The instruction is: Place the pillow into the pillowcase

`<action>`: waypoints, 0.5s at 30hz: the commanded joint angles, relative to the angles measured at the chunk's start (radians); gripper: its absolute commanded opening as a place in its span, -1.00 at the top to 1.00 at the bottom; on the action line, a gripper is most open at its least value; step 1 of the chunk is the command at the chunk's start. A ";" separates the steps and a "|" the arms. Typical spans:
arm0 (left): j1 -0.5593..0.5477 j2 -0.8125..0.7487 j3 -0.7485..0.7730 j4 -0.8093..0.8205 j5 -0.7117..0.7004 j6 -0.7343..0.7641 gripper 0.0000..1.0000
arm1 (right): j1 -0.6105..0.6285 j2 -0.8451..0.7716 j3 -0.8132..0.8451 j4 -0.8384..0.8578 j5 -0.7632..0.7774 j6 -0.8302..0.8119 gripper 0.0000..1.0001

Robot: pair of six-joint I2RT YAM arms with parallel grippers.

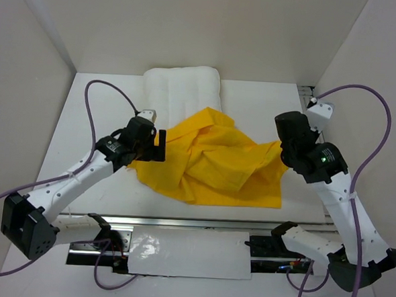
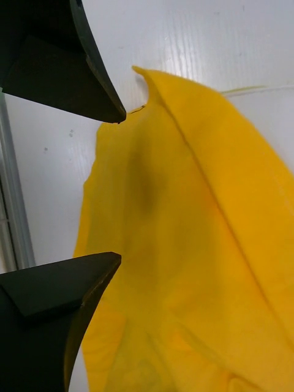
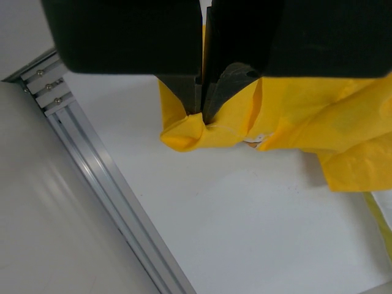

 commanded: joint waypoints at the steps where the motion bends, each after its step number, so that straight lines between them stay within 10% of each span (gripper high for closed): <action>1: 0.048 0.051 0.038 0.037 -0.095 -0.020 -1.00 | -0.078 0.012 -0.017 0.090 -0.053 -0.079 1.00; 15: 0.164 0.212 0.048 0.238 0.165 0.137 -1.00 | -0.266 0.022 -0.051 0.204 -0.215 -0.179 1.00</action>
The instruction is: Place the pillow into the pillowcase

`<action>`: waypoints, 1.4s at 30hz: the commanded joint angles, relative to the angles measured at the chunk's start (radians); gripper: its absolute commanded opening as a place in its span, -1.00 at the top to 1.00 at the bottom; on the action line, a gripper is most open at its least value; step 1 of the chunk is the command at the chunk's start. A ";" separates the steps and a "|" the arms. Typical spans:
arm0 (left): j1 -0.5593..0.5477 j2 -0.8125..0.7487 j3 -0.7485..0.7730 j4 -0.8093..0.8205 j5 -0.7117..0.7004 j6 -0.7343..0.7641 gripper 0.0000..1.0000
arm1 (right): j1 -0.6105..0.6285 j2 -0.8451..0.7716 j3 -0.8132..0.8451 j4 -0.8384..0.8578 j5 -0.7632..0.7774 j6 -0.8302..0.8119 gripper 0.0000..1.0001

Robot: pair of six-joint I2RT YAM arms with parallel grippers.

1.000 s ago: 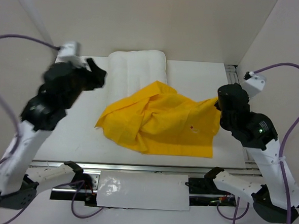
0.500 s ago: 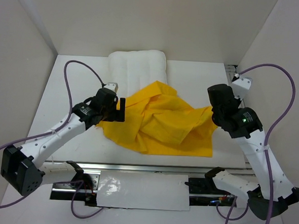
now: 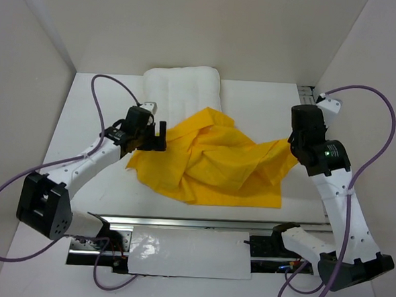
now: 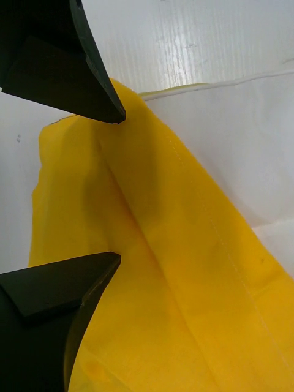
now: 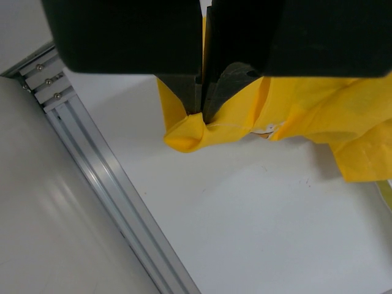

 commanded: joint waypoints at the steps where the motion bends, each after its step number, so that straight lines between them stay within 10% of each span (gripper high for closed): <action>1: 0.002 0.048 0.027 0.053 0.033 0.037 -1.00 | -0.011 0.007 -0.002 0.068 -0.016 -0.022 1.00; 5: 0.021 0.117 0.057 0.037 -0.008 0.002 -0.78 | -0.021 0.016 -0.002 0.068 -0.025 -0.022 1.00; 10: 0.041 0.143 0.125 -0.030 -0.067 -0.044 0.52 | -0.021 0.016 -0.011 0.079 -0.025 -0.032 1.00; 18: 0.099 0.011 0.208 -0.120 -0.180 -0.083 0.98 | -0.039 0.026 0.054 0.061 0.040 -0.032 1.00; 37: 0.160 -0.477 0.905 -0.429 -0.669 -0.009 1.00 | -0.048 -0.062 0.718 0.099 0.029 -0.210 1.00; 42: 0.122 -0.529 0.953 -0.498 -0.786 -0.035 1.00 | -0.048 -0.025 0.670 0.159 -0.108 -0.232 1.00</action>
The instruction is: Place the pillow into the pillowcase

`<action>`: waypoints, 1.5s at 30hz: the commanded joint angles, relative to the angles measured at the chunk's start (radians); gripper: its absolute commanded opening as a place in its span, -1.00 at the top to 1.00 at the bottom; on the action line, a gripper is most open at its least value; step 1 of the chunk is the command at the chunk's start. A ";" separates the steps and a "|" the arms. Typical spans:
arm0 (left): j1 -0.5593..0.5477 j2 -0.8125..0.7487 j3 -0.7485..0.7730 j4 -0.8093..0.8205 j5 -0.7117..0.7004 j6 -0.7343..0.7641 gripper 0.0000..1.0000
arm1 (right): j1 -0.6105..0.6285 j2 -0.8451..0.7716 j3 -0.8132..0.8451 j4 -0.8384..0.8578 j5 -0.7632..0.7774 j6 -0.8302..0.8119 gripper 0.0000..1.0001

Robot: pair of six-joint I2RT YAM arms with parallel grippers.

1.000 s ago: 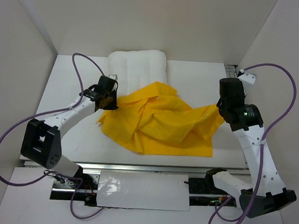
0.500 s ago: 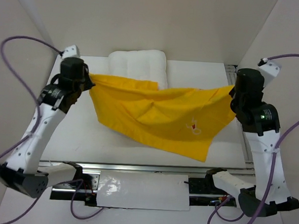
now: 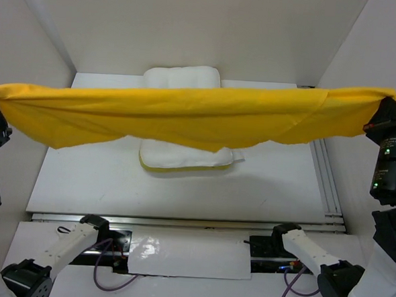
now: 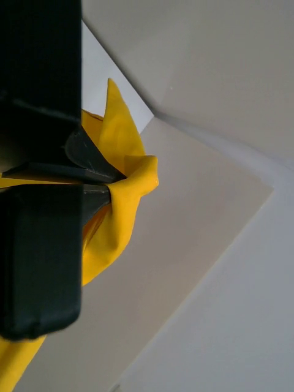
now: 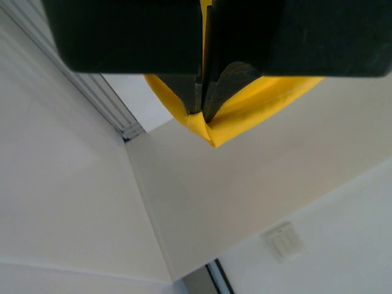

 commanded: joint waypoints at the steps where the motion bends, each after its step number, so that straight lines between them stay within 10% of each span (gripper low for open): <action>1: -0.032 -0.008 -0.054 -0.097 -0.194 -0.014 1.00 | -0.007 0.076 -0.088 0.079 -0.111 -0.058 1.00; 8: -0.118 -0.009 -0.295 -0.320 -0.310 -0.340 1.00 | 0.022 0.343 -0.263 0.309 -0.538 -0.081 1.00; 14: -0.118 0.122 -0.317 -0.562 -0.426 -0.622 0.94 | 0.259 0.732 -0.093 0.372 -0.342 -0.197 1.00; 21: -0.055 0.211 -0.432 -0.448 -0.390 -0.537 0.89 | 0.386 1.088 0.148 0.360 -0.213 -0.247 1.00; 25: 0.161 0.257 -0.625 -0.030 -0.120 -0.296 0.97 | 0.369 1.119 0.134 0.350 -0.161 -0.209 1.00; 30: 0.502 0.475 -0.690 0.050 0.317 -0.284 1.00 | 0.277 1.055 0.064 0.373 -0.300 -0.147 1.00; 35: 0.810 0.580 -0.645 -0.044 0.426 -0.354 1.00 | 0.266 0.971 0.028 0.384 -0.290 -0.147 1.00; 45: 1.040 0.491 -0.575 0.005 0.505 -0.375 1.00 | 0.295 0.921 0.053 0.375 -0.279 -0.158 1.00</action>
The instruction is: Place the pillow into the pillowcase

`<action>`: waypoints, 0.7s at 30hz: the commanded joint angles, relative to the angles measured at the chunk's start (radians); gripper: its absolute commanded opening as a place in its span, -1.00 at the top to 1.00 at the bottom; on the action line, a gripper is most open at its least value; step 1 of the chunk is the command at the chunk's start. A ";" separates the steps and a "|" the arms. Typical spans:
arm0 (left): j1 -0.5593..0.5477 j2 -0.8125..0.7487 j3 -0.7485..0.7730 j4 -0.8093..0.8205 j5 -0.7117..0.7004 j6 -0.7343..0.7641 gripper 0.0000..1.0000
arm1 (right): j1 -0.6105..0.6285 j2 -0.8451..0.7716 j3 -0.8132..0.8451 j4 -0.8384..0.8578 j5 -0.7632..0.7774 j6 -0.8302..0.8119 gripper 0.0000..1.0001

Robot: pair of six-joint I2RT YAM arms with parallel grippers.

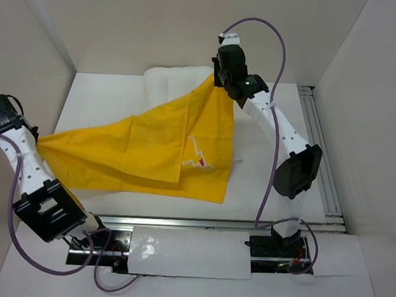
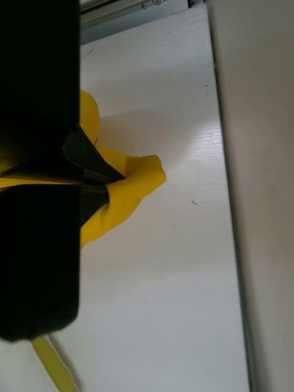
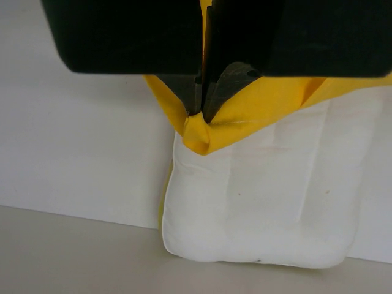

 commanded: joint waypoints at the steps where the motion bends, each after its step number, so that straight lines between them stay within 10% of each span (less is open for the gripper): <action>1: 0.068 -0.040 0.085 0.036 0.018 -0.032 1.00 | 0.007 -0.048 0.052 0.049 0.014 -0.002 1.00; 13: 0.143 0.083 0.197 -0.022 0.088 0.013 1.00 | 0.075 0.183 0.161 0.071 -0.037 -0.064 1.00; 15: 0.143 0.083 0.197 -0.012 0.186 0.059 0.52 | 0.097 0.228 0.188 0.062 -0.037 -0.093 0.96; 16: 0.143 0.092 0.197 -0.001 0.209 0.059 0.17 | 0.098 0.240 0.200 0.039 -0.037 -0.093 0.78; 18: 0.098 0.092 0.212 0.008 0.223 0.111 -1.00 | 0.107 0.250 0.236 0.017 -0.037 -0.093 -0.24; 21: -0.014 0.104 0.255 0.008 0.179 0.143 -1.00 | 0.098 0.221 0.210 0.008 -0.027 -0.058 -0.94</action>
